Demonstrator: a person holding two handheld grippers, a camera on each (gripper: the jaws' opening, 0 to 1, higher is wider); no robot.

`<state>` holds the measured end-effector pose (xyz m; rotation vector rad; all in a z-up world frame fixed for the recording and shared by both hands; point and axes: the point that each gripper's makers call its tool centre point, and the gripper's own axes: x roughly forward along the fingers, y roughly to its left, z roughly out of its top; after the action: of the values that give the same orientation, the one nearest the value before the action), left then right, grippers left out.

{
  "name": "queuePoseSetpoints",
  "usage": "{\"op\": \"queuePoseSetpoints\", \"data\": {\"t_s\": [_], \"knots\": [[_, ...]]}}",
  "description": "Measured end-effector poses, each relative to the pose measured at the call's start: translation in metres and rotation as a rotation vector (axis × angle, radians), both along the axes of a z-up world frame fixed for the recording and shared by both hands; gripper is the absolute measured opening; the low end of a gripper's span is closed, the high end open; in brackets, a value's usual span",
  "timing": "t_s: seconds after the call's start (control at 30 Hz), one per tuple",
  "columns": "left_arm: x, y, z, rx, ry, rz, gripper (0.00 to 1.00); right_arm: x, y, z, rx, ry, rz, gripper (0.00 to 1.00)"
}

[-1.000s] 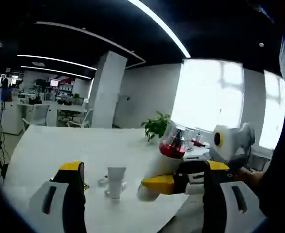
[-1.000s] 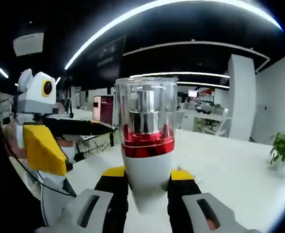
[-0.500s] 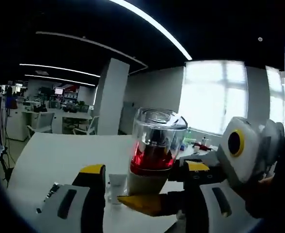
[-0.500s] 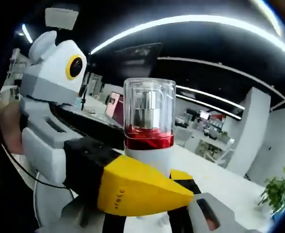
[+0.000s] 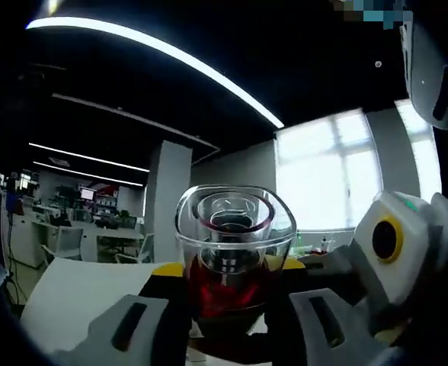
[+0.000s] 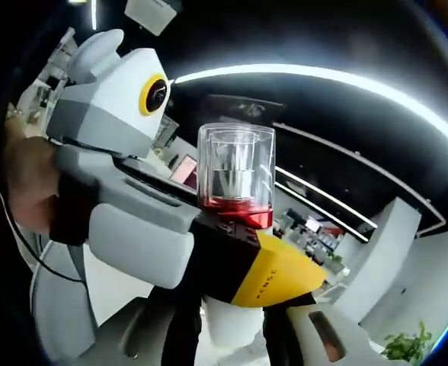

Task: Arrange the skincare products in the storage area until every visible bottle or jar stands upright without overlapping.

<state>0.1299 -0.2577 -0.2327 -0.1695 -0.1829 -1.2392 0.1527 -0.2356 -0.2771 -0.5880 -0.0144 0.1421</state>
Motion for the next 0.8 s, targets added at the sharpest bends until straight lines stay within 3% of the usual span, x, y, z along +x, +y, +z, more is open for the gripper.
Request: {"op": "queuePoseSetpoints", "data": {"t_s": [0.1, 0.17, 0.2, 0.3, 0.43, 0.5, 0.57, 0.67, 0.8], "knots": [[0.001, 0.0, 0.002, 0.001, 0.007, -0.015, 0.31, 0.0, 0.0, 0.002, -0.014, -0.006, -0.004, 0.21], [0.001, 0.0, 0.001, 0.003, 0.048, -0.054, 0.31, 0.0, 0.001, 0.002, -0.024, -0.011, -0.002, 0.21], [0.003, 0.0, -0.003, 0.008, 0.109, -0.09, 0.31, 0.001, 0.001, 0.002, -0.035, -0.006, 0.006, 0.21], [0.006, 0.002, -0.007, 0.025, 0.167, -0.17, 0.31, 0.001, 0.008, -0.001, -0.01, 0.012, 0.054, 0.21], [0.007, 0.01, -0.007, 0.02, 0.279, -0.334, 0.29, -0.002, 0.021, 0.001, 0.16, 0.053, 0.167, 0.22], [0.007, 0.015, -0.005, 0.003, 0.296, -0.407, 0.29, -0.004, 0.028, 0.005, 0.14, 0.052, 0.234, 0.23], [0.012, 0.018, -0.008, -0.006, 0.348, -0.444, 0.28, -0.004, 0.03, 0.005, 0.204, 0.084, 0.262, 0.24], [0.016, 0.02, -0.009, -0.024, 0.383, -0.495, 0.28, -0.003, 0.03, 0.006, 0.319, 0.105, 0.304, 0.24], [0.011, 0.018, -0.011, -0.003, 0.376, -0.571, 0.28, -0.006, 0.034, 0.005, 0.519, 0.231, 0.426, 0.26]]}}
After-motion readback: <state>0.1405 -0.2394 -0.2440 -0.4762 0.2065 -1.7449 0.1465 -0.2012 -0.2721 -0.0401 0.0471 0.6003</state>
